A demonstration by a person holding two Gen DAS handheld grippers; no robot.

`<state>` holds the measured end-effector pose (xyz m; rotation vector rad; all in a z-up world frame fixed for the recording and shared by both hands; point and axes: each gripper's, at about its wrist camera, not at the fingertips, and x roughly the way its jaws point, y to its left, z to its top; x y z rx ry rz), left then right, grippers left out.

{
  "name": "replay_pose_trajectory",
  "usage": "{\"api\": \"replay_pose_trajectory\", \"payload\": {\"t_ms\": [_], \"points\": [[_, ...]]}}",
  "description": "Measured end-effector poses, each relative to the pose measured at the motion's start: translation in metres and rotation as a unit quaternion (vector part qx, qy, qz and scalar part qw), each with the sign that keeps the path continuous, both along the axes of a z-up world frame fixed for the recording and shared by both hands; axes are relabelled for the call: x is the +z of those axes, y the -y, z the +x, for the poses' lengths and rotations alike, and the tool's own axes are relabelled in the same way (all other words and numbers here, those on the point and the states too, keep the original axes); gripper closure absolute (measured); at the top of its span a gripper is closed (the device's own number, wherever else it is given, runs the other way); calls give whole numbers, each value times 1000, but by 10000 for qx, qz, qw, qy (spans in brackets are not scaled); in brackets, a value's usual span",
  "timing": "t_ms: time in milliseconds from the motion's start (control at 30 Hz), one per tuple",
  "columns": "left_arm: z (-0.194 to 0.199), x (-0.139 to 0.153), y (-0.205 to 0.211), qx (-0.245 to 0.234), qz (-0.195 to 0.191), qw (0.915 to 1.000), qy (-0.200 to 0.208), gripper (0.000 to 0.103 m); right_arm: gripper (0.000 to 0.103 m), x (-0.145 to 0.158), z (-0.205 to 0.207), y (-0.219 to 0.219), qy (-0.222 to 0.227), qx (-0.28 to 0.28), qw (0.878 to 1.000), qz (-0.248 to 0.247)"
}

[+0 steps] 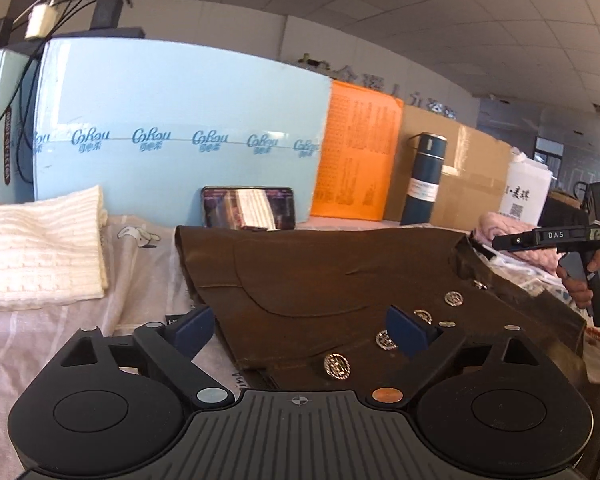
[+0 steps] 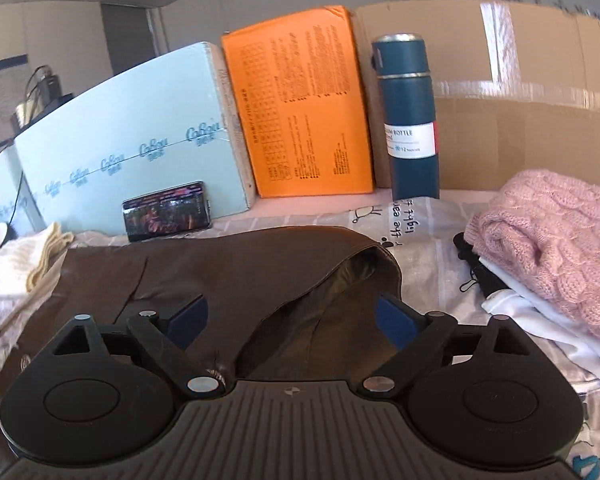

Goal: Fold clothes

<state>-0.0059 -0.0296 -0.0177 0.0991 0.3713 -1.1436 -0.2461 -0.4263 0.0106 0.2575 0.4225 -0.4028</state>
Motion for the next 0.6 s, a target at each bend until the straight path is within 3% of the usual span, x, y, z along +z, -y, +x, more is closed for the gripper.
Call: {"api": "replay_pose_trajectory", "payload": {"t_ms": [133, 467, 600], "points": [[-22, 4, -9, -148, -205, 9989, 402, 1, 5, -11, -19, -38, -190, 360, 9969, -673], [-63, 7, -34, -411, -589, 9905, 1176, 0, 1, -17, -70, -94, -226, 748, 9883, -1306], [-75, 9, -49, -1026, -440, 9864, 1209, 0, 0, -19, -89, -110, -351, 851, 9837, -1543]]}}
